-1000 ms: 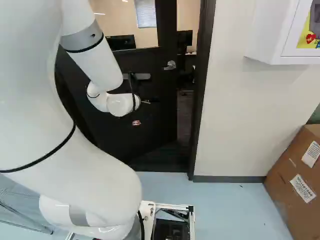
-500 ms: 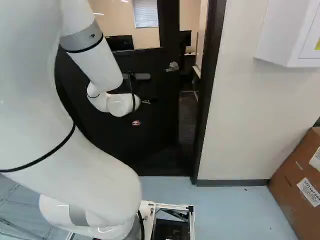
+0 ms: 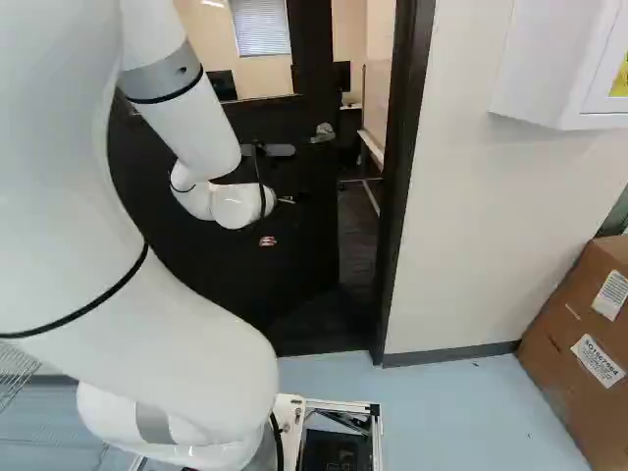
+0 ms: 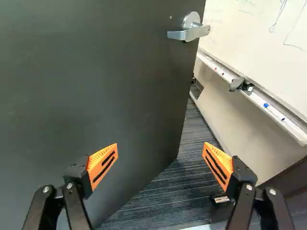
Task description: Open the door and move inside
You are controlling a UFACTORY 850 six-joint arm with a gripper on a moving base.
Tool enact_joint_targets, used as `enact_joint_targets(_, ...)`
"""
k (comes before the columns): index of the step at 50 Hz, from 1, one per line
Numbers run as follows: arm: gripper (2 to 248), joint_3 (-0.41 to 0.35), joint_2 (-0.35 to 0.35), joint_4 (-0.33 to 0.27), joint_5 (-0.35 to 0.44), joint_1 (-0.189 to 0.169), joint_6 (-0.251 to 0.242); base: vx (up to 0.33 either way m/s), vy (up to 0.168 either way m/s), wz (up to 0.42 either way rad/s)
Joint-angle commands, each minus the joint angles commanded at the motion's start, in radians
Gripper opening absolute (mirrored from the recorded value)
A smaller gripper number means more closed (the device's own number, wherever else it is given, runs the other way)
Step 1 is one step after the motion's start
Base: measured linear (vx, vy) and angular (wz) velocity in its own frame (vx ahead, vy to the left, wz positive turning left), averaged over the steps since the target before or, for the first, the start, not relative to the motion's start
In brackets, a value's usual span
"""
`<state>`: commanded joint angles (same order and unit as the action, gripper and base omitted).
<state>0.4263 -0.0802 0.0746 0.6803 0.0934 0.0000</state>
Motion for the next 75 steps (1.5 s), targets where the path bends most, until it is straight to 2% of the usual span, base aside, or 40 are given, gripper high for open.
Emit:
enact_joint_targets(30, 247, 0.0, 0.0, 0.0, 0.0, 0.0, 0.0, 0.082, 0.068, -0.048)
enact_joint_targets(75, 247, 0.0, 0.0, 0.0, 0.0, 0.0, 0.0, 0.086, 0.091, 0.043)
